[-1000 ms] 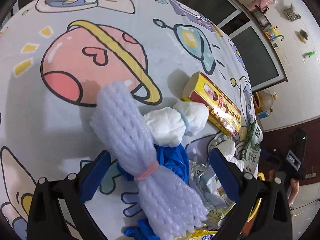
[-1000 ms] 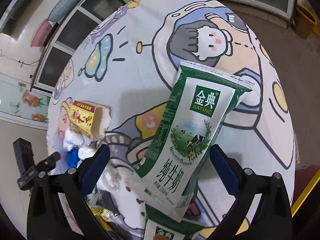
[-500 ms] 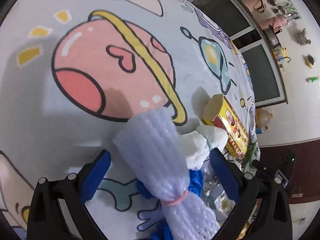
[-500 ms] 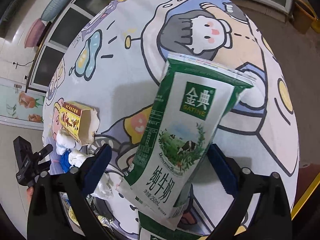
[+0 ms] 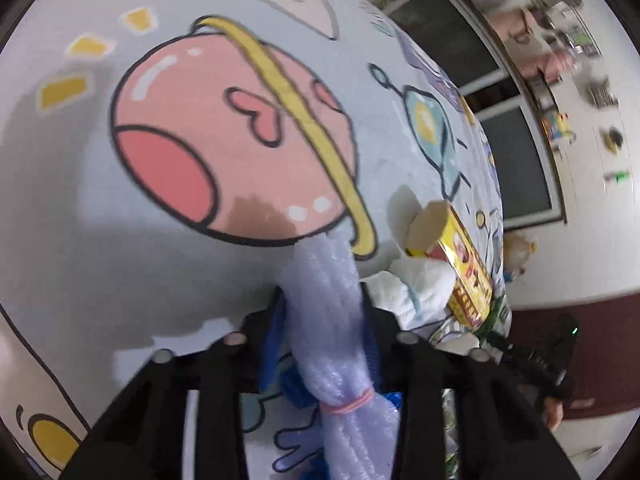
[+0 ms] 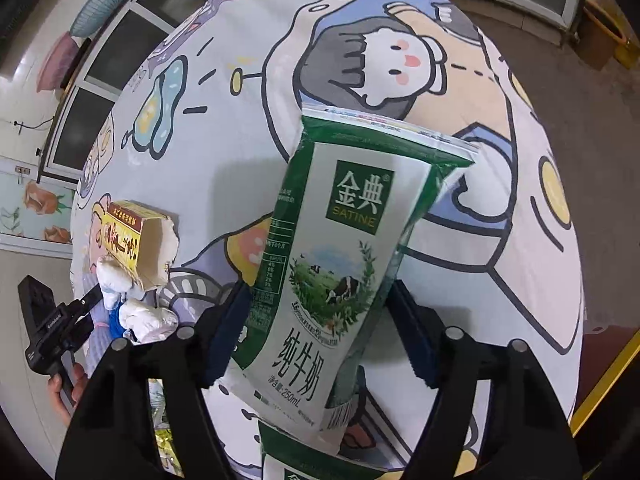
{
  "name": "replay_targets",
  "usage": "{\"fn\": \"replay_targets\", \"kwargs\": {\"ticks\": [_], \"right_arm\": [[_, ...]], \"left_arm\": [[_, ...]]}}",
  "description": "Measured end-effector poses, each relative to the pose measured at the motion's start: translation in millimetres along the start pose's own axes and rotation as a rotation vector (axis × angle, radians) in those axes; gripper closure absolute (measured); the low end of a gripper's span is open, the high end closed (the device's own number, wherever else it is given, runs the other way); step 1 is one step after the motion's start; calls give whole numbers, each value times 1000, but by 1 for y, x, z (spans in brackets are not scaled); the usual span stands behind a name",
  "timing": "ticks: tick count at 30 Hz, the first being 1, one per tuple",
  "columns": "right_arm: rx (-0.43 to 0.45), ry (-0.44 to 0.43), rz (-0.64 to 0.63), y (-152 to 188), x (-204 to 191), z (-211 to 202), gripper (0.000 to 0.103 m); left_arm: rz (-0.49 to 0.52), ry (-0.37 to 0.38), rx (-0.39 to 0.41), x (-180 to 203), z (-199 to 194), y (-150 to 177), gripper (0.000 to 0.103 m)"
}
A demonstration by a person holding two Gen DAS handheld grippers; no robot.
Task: Collect trash
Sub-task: 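Carry the foam net and milk cartons over the yellow-rimmed bin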
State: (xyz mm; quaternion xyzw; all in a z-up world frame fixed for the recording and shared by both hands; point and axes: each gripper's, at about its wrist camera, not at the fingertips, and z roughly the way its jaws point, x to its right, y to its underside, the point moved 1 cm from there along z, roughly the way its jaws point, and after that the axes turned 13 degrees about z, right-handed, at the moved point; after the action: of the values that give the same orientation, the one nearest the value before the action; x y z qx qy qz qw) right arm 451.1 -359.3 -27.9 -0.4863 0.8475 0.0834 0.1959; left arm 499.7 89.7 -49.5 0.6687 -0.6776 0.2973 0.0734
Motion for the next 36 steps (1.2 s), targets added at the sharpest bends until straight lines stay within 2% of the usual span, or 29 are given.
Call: {"fn": "replay_targets", "kwargs": {"ticks": [3,6,8,13,21,27,32,36], "right_arm": [[34,-31,-8,0,0,-12,69],[63,-36,-42,5,-4,-25,71],[79,-50,-53,8,-7,-33,71],[101,-103,-70,19,-13,-55,72],[131,-173,-80,44,-4,-93,72],[178,-205,-42,65,36,-133,72],[258,-209,-9,85,85,-179,72],[348,-193,41,104,140,-223,72]], "left_arm": [[-45,61,49,-4,-19,0,80],[-3,28,103,2,-50,-1,80],[11,45,118,5,-66,2,80],[47,30,170,13,-105,11,80],[143,9,193,48,-133,41,80],[255,61,175,108,-123,67,80],[378,140,149,183,-102,89,80],[490,219,134,250,-81,109,80]]}}
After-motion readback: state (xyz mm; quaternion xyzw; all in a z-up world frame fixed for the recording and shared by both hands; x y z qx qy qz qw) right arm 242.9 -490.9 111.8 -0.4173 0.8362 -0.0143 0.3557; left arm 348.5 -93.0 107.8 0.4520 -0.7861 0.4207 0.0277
